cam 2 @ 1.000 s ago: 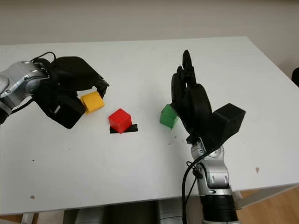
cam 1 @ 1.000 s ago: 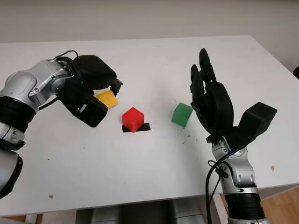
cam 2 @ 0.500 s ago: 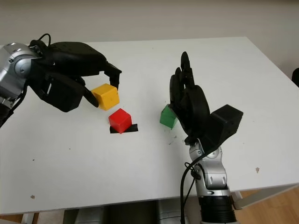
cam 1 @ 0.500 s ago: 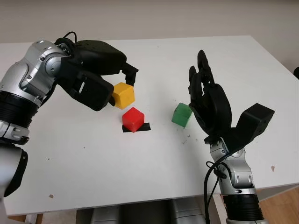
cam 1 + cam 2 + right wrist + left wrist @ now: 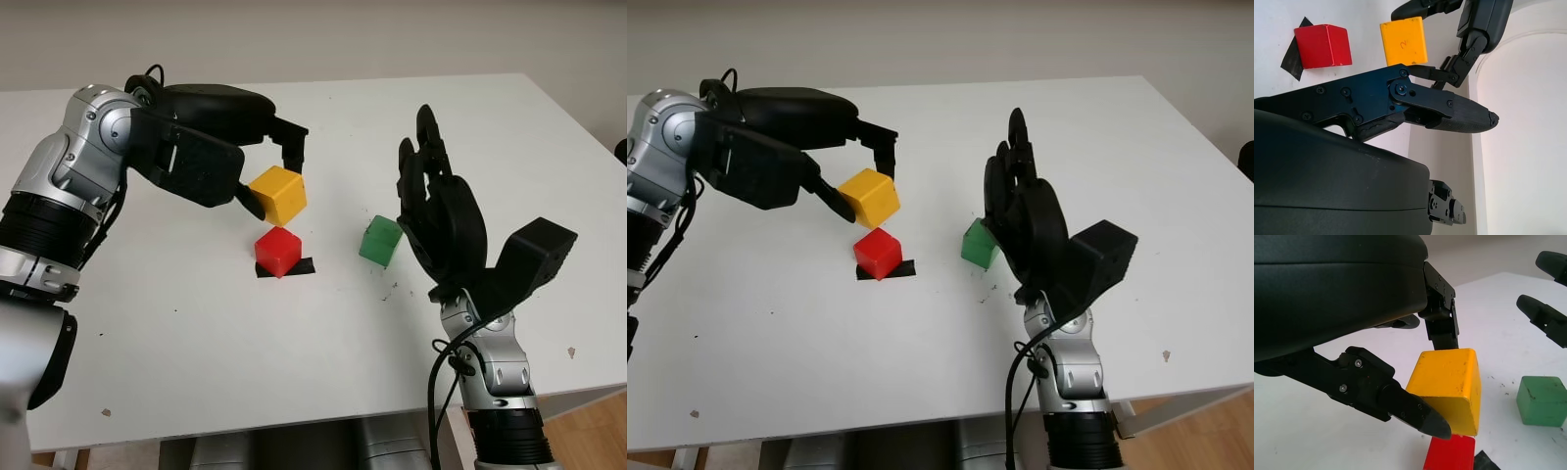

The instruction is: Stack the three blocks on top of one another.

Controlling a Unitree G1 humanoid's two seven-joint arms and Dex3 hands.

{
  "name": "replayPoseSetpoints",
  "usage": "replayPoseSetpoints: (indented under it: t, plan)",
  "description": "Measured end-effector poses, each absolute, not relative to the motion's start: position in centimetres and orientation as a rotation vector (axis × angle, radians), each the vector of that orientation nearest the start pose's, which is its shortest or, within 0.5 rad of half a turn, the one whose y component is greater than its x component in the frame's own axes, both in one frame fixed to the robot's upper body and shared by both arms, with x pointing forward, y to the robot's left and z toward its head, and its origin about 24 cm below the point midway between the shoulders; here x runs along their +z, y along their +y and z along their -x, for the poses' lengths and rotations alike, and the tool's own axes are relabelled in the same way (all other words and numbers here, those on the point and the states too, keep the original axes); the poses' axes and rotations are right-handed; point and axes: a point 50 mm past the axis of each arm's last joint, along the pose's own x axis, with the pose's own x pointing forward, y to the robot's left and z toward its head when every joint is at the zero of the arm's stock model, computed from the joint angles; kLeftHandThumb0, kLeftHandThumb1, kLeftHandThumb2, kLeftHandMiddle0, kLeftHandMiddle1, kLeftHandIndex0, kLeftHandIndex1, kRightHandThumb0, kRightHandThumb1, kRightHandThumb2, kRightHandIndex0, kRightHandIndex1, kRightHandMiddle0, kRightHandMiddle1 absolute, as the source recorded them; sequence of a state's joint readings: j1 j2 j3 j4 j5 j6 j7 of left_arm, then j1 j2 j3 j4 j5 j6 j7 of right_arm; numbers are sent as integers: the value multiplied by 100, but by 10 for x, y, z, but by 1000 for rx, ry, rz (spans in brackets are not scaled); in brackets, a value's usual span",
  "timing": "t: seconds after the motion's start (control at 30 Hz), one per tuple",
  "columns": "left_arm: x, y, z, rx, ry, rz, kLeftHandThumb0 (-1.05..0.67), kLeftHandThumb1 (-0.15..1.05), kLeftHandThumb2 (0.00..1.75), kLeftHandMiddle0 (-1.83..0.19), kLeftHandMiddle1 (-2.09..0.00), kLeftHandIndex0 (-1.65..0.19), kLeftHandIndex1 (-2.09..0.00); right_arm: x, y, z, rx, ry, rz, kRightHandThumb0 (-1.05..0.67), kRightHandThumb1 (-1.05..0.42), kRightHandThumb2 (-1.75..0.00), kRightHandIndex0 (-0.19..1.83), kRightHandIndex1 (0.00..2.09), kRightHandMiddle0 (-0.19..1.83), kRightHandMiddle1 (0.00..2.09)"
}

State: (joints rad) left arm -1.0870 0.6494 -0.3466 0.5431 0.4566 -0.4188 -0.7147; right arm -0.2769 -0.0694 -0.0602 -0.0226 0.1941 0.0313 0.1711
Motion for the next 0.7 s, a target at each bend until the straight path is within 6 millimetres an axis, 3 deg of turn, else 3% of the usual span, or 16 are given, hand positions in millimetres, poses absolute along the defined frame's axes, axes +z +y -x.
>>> replayPoseSetpoints:
  t: [0.7]
  plan:
    - [245, 141, -372, -771, -362, -1605, -42, 97, 5, -32, -6, -40, -136, 121, -148, -299, 200, -280, -108, -75, -105, -63, -19, 0, -19, 0]
